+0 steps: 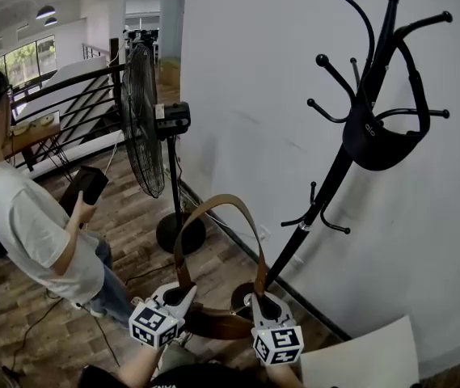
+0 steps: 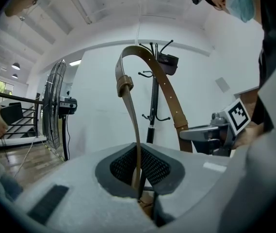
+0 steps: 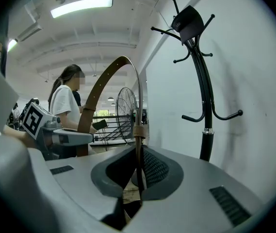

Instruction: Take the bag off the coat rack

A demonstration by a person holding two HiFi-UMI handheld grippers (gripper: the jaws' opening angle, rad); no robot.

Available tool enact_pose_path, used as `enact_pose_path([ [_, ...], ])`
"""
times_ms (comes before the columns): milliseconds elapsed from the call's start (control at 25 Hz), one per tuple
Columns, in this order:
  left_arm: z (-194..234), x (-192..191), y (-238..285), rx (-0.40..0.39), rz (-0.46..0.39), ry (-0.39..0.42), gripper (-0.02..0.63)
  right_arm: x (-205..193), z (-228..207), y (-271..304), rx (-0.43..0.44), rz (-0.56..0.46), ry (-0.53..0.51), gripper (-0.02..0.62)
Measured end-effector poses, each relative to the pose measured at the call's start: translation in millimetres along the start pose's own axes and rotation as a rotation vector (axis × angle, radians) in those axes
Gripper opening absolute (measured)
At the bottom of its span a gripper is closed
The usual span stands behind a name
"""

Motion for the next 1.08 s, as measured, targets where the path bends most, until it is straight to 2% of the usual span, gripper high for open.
enact_pose_path([
  [280, 3.0, -8.2, -2.3, 0.006, 0.019, -0.029, 0.012, -7.5, 2.9, 6.4, 0.010, 0.029, 0.001, 0.028],
  [640, 10.5, -1.1, 2.8, 0.009, 0.034, -0.032, 0.012, -5.0, 0.4, 17.7, 0.023, 0.032, 0.002, 0.028],
  [1080, 20.4, 2.4, 10.6, 0.003, 0.001, -0.026, 0.012, 3.5, -2.8, 25.3, 0.006, 0.018, -0.001, 0.028],
])
Point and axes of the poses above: the fingertips, and each gripper's own axes: y forward along the fingers, z to its left, x out of its top, the point moved 8 cm from there along -y, backward along the fingers, and after that the axes turned 2 degrees about -y, right-handed, at the moved point
